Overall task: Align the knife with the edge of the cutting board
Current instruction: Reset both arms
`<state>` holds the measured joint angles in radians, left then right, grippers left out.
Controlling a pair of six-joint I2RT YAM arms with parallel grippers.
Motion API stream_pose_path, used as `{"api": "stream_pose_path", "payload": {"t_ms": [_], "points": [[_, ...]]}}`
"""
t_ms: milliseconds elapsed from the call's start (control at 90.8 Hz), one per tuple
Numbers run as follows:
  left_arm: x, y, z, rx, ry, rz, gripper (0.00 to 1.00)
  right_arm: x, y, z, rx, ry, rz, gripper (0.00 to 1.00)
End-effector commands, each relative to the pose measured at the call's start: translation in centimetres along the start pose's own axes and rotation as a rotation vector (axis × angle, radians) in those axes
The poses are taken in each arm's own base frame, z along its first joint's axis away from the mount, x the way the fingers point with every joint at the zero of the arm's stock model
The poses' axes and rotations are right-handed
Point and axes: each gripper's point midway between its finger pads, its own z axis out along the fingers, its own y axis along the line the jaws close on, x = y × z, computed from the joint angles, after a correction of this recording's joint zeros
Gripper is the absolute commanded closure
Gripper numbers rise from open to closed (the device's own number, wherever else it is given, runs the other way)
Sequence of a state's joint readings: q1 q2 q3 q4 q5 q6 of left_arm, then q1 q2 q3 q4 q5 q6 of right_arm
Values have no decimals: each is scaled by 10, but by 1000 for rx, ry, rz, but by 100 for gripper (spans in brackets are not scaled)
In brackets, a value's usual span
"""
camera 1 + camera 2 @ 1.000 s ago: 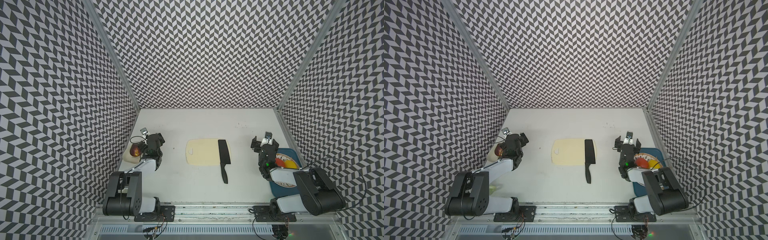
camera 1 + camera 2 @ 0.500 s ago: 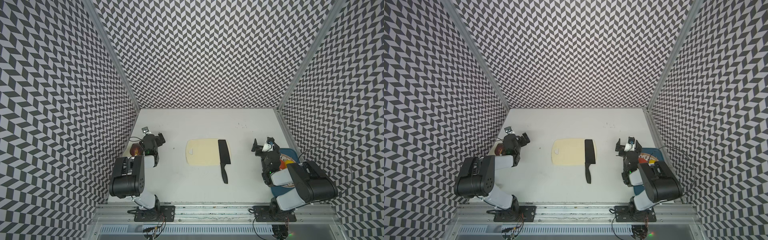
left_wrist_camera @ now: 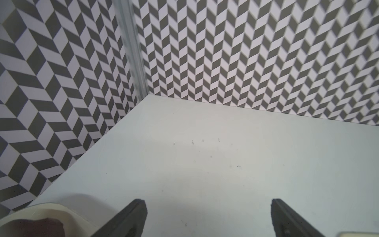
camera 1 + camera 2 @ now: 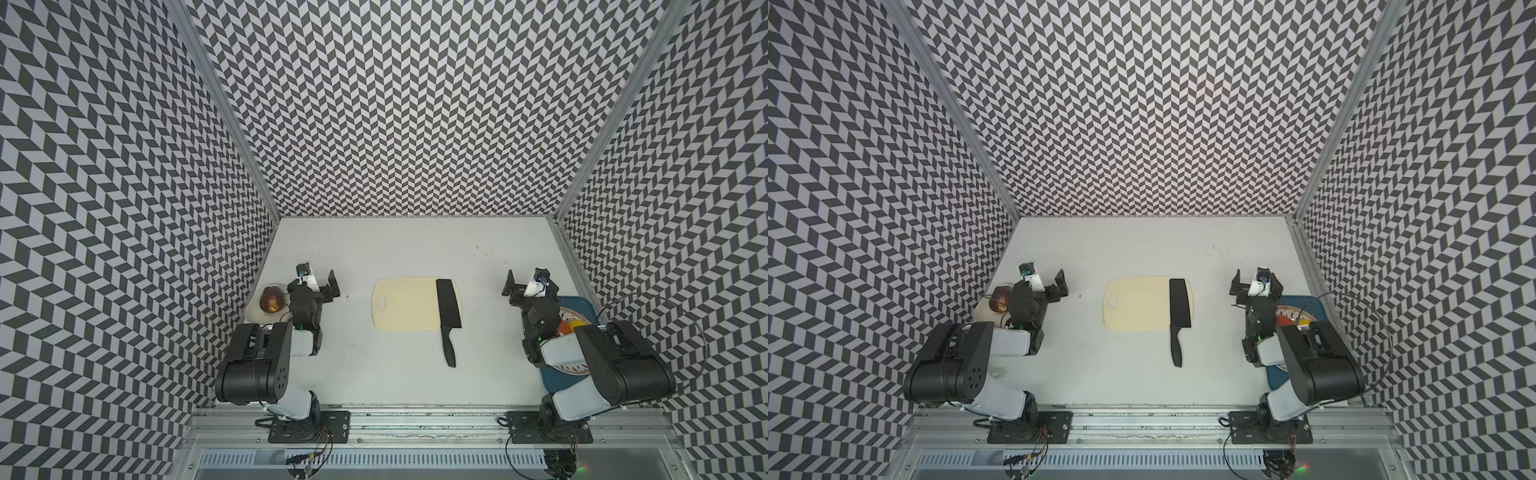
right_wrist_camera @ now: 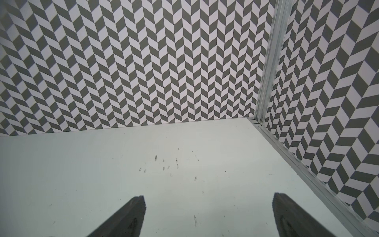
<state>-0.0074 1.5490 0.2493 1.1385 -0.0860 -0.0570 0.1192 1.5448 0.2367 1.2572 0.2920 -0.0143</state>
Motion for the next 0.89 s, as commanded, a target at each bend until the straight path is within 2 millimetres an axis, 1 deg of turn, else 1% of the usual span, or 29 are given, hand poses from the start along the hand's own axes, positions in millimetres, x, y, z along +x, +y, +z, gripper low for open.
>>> {"api": "stream_pose_path", "payload": {"t_ms": [0, 44, 99, 143, 738, 793, 881], "points": [[-32, -2, -10, -32, -142, 37, 0, -11, -1, 1, 4, -35, 25, 0], [-28, 3, -1, -52, -116, 32, 0, -11, -1, 2, 3, -32, 24, 0], [-31, 5, -2, -41, -132, 21, 0, -11, -2, 2, 4, -33, 24, 0], [-27, 5, 0, -45, -101, 17, 0, -11, -2, 2, 4, -33, 24, 0], [-28, 3, 0, -46, -106, 30, 0, -11, -2, 2, 4, -33, 24, 0], [-27, -3, 1, -11, -103, 44, 0, -11, -2, 2, 4, -33, 24, 0], [-27, -4, 2, 8, -99, 43, 0, -11, -1, 2, 3, -33, 24, 0]]}}
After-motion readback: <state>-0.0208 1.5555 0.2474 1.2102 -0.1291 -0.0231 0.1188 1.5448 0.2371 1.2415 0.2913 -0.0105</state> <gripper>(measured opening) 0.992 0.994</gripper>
